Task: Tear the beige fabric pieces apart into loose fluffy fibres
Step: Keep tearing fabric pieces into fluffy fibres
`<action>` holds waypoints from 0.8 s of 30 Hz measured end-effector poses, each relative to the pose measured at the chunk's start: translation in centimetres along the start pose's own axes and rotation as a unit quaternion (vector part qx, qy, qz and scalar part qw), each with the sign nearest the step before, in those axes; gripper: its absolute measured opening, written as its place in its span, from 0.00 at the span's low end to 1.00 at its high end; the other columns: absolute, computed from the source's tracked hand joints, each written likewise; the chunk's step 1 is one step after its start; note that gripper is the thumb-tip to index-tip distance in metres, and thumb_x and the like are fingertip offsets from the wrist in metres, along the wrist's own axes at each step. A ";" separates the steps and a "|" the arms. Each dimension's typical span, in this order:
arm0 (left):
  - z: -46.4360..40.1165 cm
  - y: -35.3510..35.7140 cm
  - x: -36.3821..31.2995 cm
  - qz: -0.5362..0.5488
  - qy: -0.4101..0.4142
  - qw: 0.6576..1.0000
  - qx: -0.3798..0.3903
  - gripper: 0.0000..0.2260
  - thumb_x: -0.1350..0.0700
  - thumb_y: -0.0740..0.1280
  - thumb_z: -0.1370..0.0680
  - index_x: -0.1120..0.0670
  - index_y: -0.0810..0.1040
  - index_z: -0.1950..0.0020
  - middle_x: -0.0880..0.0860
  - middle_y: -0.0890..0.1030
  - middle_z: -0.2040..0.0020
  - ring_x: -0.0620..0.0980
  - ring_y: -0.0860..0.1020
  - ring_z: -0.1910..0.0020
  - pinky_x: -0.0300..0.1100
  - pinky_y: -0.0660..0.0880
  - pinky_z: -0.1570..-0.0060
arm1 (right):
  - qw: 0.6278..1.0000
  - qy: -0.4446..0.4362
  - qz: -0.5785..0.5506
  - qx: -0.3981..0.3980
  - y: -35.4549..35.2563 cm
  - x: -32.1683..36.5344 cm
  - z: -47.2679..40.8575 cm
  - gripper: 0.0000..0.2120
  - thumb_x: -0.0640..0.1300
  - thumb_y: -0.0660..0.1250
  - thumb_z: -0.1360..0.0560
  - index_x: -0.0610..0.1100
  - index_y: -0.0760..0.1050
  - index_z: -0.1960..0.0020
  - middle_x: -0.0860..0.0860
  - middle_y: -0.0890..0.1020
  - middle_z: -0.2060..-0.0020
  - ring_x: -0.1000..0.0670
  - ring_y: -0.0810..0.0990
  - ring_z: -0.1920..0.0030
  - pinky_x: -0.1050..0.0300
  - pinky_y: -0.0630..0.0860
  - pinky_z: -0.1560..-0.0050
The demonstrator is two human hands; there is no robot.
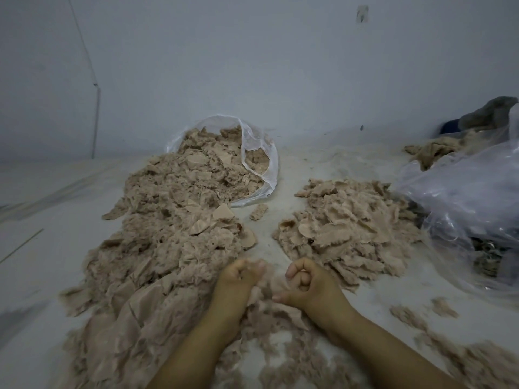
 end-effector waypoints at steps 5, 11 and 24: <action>-0.6 -1.8 -0.3 0.018 0.002 0.997 -0.082 0.07 0.57 0.62 0.21 0.59 0.77 0.51 0.55 0.81 0.58 0.49 0.80 0.61 0.43 0.76 0.59 | 0.997 0.020 -0.074 -0.018 -0.9 -0.1 0.2 0.15 0.37 0.78 0.35 0.40 0.75 0.53 0.43 0.81 0.65 0.49 0.77 0.67 0.60 0.73 0.71; 0.4 1.6 0.3 -0.162 0.018 0.983 0.086 0.12 0.54 0.72 0.28 0.57 0.80 0.46 0.51 0.82 0.54 0.48 0.81 0.55 0.38 0.77 0.58 | 0.984 -0.017 -0.160 -0.075 -1.7 0.5 0.0 0.10 0.36 0.73 0.31 0.40 0.75 0.53 0.44 0.82 0.63 0.45 0.78 0.65 0.51 0.75 0.63; -0.1 -0.5 -0.9 -0.004 0.049 0.999 0.013 0.07 0.58 0.63 0.22 0.58 0.69 0.58 0.55 0.75 0.73 0.48 0.72 0.77 0.37 0.69 0.77 | 0.996 -0.017 -0.082 -0.021 -1.4 0.8 0.0 0.15 0.56 0.75 0.40 0.46 0.76 0.72 0.49 0.72 0.78 0.53 0.68 0.77 0.61 0.68 0.75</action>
Point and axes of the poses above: each hand's wrist, its own z-axis away from the middle knuckle, its own y-axis out of the palm, x = y × z, the point moved 8 cm from there along -z, towards the middle knuckle
